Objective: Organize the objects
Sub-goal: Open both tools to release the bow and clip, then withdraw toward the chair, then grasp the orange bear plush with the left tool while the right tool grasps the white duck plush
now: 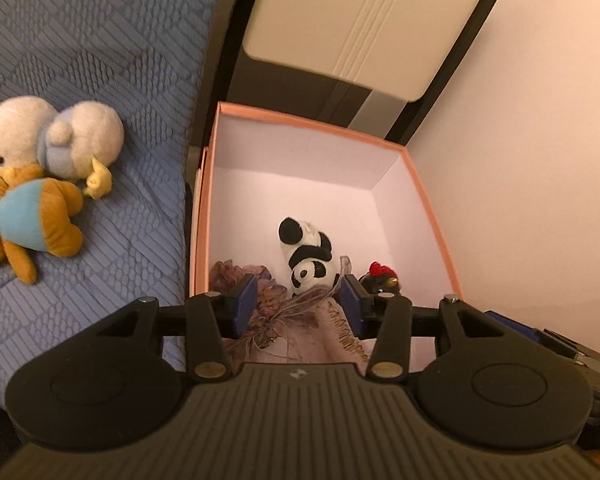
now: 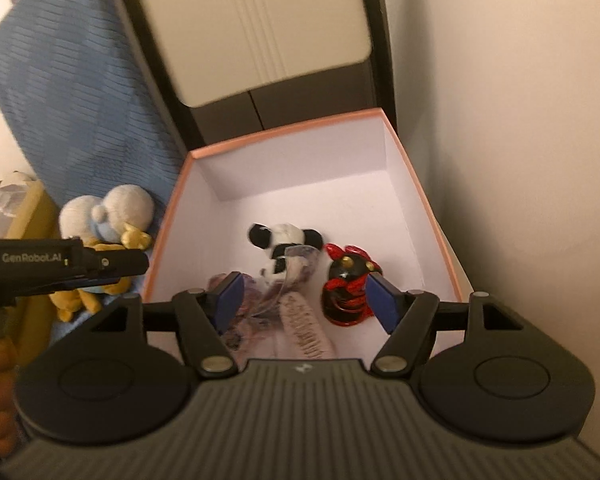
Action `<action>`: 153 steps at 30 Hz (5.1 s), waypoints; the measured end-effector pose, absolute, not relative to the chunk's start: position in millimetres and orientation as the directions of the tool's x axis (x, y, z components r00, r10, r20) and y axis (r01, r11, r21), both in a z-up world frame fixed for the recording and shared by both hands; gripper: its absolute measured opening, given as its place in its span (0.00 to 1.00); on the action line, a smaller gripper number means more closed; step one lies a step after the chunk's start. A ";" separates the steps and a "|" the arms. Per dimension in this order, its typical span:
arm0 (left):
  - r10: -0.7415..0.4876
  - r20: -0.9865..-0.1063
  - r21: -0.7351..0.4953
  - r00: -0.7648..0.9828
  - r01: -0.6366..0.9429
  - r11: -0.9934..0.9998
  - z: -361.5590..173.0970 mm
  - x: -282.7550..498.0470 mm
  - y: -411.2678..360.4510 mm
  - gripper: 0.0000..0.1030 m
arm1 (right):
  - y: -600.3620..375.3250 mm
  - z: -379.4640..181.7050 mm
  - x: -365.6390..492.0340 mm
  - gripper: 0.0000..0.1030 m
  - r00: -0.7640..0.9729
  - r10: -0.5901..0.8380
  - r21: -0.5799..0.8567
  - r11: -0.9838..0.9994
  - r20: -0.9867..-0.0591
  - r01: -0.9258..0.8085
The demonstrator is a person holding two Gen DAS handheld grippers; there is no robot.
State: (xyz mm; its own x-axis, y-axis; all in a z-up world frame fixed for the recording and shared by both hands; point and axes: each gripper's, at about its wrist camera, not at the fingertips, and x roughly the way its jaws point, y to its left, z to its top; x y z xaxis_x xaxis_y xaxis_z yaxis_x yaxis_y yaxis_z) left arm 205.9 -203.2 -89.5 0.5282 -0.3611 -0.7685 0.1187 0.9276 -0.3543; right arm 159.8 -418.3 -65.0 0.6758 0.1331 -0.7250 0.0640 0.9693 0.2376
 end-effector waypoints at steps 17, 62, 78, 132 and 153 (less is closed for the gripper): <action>-0.367 -0.656 -0.371 0.660 0.141 0.918 -16.8 115.0 -136.6 0.51 | -348.6 -2.2 88.1 0.67 0.755 0.191 0.233 0.971 -0.628 -0.052; -0.271 -0.677 -0.480 0.684 -0.131 0.868 -69.3 88.7 25.5 0.84 | -204.8 -3.6 105.3 0.84 0.680 0.243 0.139 0.969 -0.692 -0.205; -0.328 -0.720 -0.603 0.611 -0.317 0.732 -185.1 196.8 62.2 0.84 | -160.0 -53.9 255.2 0.84 0.570 0.315 0.045 0.899 -0.759 -0.436; -0.240 -0.738 -0.598 0.630 -0.447 0.665 -265.6 241.3 124.8 0.06 | 20.1 -196.9 421.4 0.78 0.272 0.069 -0.237 0.319 -0.960 -0.918; -0.292 -0.714 -0.631 0.637 -0.402 0.664 -236.3 223.6 145.4 0.37 | -86.3 -190.5 342.9 0.75 0.188 0.193 0.081 0.873 -0.963 -0.481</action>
State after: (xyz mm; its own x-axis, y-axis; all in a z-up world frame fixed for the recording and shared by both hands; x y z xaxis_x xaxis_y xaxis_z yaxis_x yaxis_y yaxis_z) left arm 223.6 145.4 -236.3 0.6367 -0.2920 -0.7136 -0.4024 0.6637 -0.6306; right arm 342.9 -86.3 -190.5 0.1879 0.1935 -0.9630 -0.4812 0.8728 0.0815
